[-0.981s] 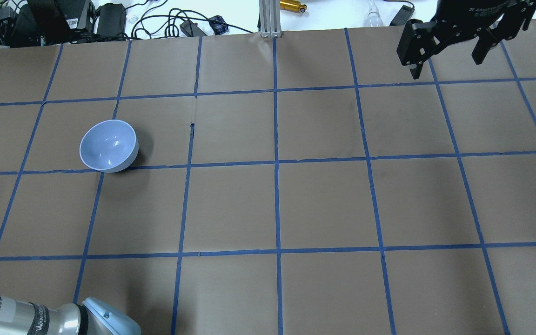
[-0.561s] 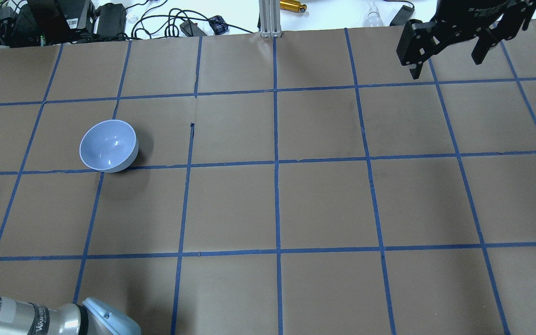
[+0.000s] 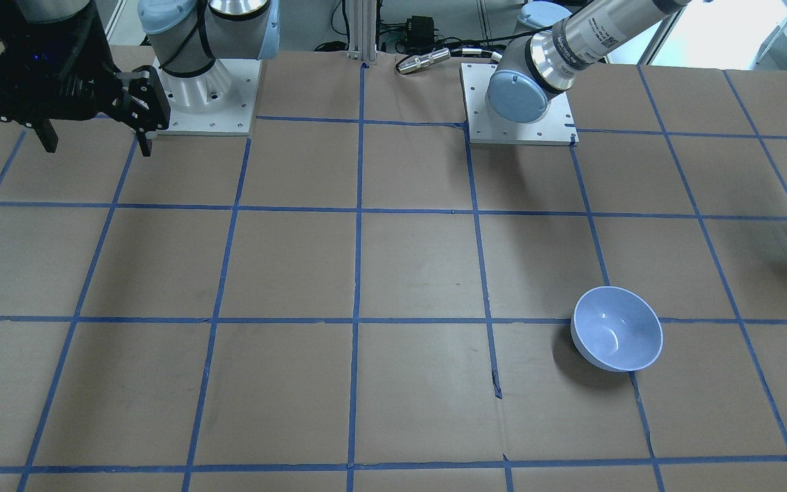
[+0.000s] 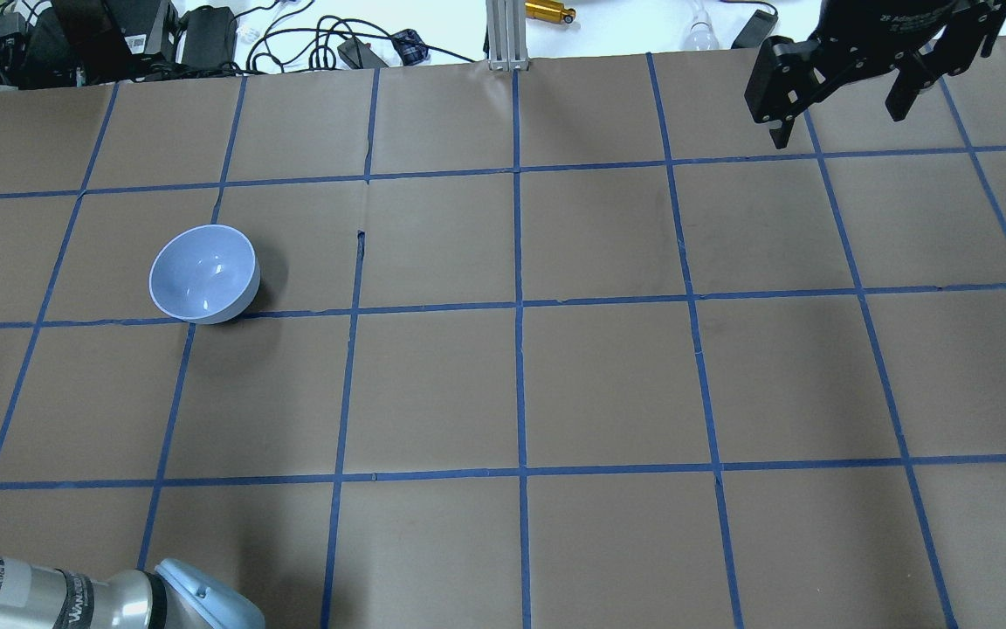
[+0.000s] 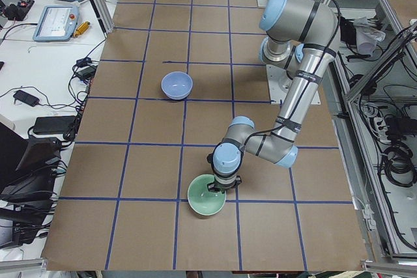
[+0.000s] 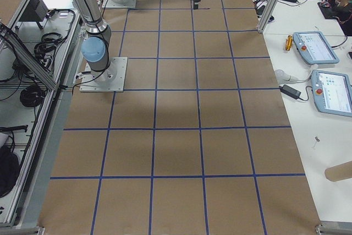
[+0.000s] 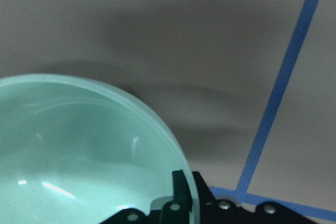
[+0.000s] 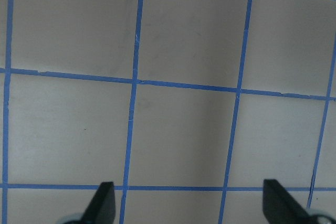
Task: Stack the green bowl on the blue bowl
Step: 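Close the left gripper on the green bowl's rim, then lift the green bowl with the left gripper toward the blue bowl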
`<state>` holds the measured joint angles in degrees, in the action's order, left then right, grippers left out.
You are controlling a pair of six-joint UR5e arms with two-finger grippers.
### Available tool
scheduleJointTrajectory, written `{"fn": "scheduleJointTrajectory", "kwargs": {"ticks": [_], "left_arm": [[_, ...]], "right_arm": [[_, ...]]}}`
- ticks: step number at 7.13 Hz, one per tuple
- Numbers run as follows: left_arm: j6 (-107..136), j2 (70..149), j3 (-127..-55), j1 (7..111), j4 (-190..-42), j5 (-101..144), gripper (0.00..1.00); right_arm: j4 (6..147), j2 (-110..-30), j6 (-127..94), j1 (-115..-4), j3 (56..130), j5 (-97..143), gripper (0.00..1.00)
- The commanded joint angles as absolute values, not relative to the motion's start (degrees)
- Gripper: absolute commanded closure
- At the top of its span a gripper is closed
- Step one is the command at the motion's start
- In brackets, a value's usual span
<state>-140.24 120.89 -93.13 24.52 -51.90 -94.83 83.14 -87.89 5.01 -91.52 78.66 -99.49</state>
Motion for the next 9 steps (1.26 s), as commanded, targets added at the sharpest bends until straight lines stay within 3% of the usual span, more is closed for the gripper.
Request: {"fn": "scheduleJointTrajectory", "kwargs": {"ticks": [1,5,9], "left_arm": [[-140.5,120.7,-93.2,24.5,-51.9,-94.8,1.0],[-140.2,118.0,-93.1,26.5,-55.6,-96.1,1.0],[-136.6,111.9,-92.6,37.3,-58.0,-97.2,1.0]], "right_arm": [[83.1,-87.9,5.0,-91.6,78.7,-99.5,0.0],[83.1,-87.9,5.0,-91.6,78.7,-99.5,0.0],[83.1,-87.9,5.0,-91.5,78.7,-99.5,0.0]]}}
